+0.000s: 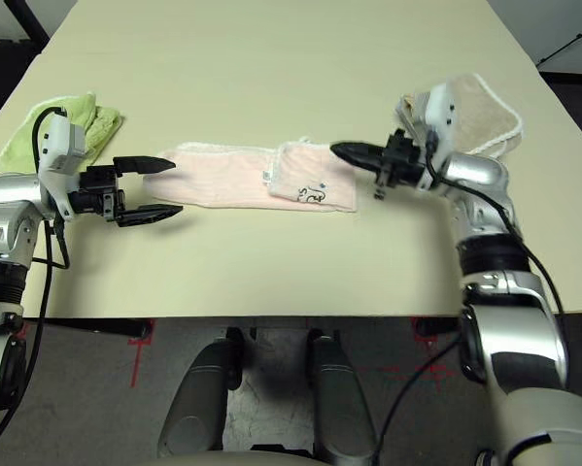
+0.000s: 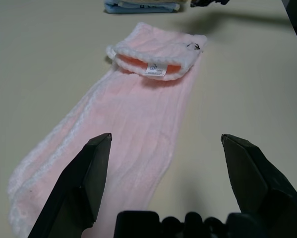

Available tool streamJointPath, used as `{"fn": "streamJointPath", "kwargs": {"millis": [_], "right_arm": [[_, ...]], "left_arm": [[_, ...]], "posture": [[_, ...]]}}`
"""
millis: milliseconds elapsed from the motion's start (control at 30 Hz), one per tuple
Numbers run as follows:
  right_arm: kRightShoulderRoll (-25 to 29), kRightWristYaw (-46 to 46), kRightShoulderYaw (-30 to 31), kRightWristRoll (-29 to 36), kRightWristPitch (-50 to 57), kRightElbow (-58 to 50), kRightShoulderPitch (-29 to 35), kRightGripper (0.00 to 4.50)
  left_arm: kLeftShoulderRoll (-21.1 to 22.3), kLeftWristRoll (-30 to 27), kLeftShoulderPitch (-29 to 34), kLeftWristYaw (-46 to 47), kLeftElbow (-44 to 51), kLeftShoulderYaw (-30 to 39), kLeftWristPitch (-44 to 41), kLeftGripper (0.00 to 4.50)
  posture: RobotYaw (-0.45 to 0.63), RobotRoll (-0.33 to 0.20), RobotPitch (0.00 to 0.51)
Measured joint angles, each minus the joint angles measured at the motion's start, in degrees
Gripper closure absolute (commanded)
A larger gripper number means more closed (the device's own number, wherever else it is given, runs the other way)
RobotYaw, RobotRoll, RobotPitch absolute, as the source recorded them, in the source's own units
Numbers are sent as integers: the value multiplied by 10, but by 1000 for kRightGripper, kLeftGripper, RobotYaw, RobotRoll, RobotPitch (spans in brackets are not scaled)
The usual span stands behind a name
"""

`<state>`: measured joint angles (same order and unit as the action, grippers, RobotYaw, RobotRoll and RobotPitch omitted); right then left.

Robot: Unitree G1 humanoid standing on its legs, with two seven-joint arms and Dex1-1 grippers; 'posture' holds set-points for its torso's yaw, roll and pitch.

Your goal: Fold the towel and set it aside.

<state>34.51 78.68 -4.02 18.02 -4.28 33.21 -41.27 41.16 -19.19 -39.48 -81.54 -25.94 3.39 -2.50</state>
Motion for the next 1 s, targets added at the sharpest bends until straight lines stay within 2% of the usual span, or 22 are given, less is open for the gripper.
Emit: {"fn": "streamJointPath", "kwargs": {"millis": [267, 300, 333, 667, 733, 800, 1000], "right_arm": [[27, 11, 10, -11, 1, -8, 24, 4466], [30, 11, 10, -13, -1, -8, 24, 4006], [31, 11, 10, -14, -2, -8, 24, 3843], [61, 20, 9, -16, -3, -12, 35, 154], [63, 21, 9, -16, -3, -16, 37, 33], [64, 20, 9, -15, -3, -21, 38, 33], [65, 13, 9, -9, 14, -48, 46, 33]], "left_arm": [[-1, 0, 0, -1, -1, 0, 0, 0], [-1, 0, 0, -2, -2, 0, 0, 0], [-1, 0, 0, -2, -4, 0, 1, 0], [2, 1, -12, -13, -23, -2, 1, 0], [8, 2, -28, -8, -26, -2, -34, 0], [22, 2, -40, 6, -20, -5, -106, 0], [54, -5, -61, 80, 10, -6, -361, 0]], "posture": [[9, 0, 218], [8, 0, 216], [8, 0, 216], [-7, 0, 212], [-7, 0, 213], [1, 0, 218], [16, 0, 226]]}}
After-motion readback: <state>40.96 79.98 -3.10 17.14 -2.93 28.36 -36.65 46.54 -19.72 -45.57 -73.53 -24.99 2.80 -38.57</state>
